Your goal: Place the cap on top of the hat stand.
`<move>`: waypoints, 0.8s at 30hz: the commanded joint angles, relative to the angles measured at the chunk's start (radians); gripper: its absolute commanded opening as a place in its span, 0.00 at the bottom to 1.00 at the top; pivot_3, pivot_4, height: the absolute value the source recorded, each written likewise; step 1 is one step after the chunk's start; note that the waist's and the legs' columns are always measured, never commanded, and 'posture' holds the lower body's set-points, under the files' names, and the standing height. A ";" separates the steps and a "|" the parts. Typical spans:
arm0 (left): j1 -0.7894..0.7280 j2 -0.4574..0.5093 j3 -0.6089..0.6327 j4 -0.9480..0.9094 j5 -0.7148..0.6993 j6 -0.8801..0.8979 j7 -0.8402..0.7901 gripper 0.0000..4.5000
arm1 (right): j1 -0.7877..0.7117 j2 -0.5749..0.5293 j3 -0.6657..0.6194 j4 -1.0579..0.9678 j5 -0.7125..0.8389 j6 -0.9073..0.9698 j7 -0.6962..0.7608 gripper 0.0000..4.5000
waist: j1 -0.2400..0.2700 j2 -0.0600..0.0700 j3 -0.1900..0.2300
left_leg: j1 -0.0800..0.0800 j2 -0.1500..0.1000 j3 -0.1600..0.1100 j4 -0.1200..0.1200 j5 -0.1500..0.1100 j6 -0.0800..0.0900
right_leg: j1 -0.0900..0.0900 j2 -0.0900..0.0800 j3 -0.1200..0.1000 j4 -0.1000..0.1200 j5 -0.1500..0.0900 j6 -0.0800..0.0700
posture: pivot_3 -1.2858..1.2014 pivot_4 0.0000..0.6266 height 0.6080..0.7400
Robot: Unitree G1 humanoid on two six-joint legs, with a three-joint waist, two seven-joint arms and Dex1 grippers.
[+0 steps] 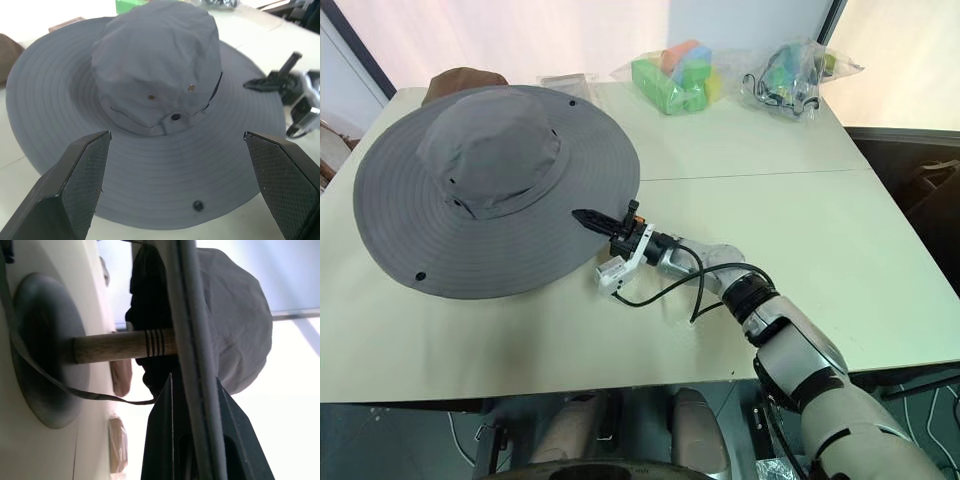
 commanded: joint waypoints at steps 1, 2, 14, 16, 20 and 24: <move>0.005 -0.015 0.049 -0.041 0.002 -0.007 -0.006 1.00 | -0.011 -0.008 -0.022 -0.041 0.081 -0.037 0.081 0.28 | 0.000 0.000 0.000 | 0.000 0.000 0.000 0.000 0.000 0.000 | 0.001 0.000 0.000 0.000 0.000 0.000 | 0.52 0.24 0.96; 0.011 -0.023 0.052 -0.050 0.005 -0.007 -0.006 1.00 | -0.003 -0.016 -0.020 -0.054 0.079 -0.039 0.089 0.40 | 0.000 0.000 0.000 | 0.000 0.000 0.000 0.000 0.000 0.001 | 0.001 0.000 0.000 0.000 0.000 0.000 | 0.52 0.24 0.96; 0.087 -0.096 0.160 -0.158 0.026 0.004 0.012 1.00 | 0.183 -0.377 -0.097 -0.302 0.416 -0.149 0.466 0.99 | 0.004 -0.001 0.001 | 0.000 0.000 0.000 0.000 -0.002 0.003 | 0.002 -0.001 -0.001 -0.002 0.000 0.000 | 0.52 0.24 0.96; 0.124 -0.115 0.205 -0.171 0.037 0.008 0.007 1.00 | 0.240 -0.487 -0.109 -0.368 0.719 -0.072 0.702 0.99 | 0.001 -0.001 0.002 | 0.000 0.000 0.000 0.000 -0.002 0.003 | 0.003 -0.002 -0.001 -0.002 0.000 0.000 | 0.52 0.24 0.96; 0.216 -0.166 0.301 -0.176 0.067 -0.011 -0.005 1.00 | 0.289 -0.646 -0.230 -0.491 1.275 0.295 1.156 0.99 | -0.005 0.001 0.003 | 0.001 0.003 0.001 0.002 -0.004 0.008 | 0.007 -0.002 -0.002 -0.003 -0.001 -0.001 | 0.52 0.24 0.96; 0.355 -0.249 0.419 -0.222 0.081 -0.033 -0.036 1.00 | 0.139 -0.715 -0.394 -0.455 1.605 0.777 1.488 0.99 | -0.013 0.005 0.006 | 0.002 0.006 0.002 0.004 -0.006 0.010 | 0.008 -0.001 -0.002 -0.005 -0.003 -0.005 | 0.52 0.24 0.96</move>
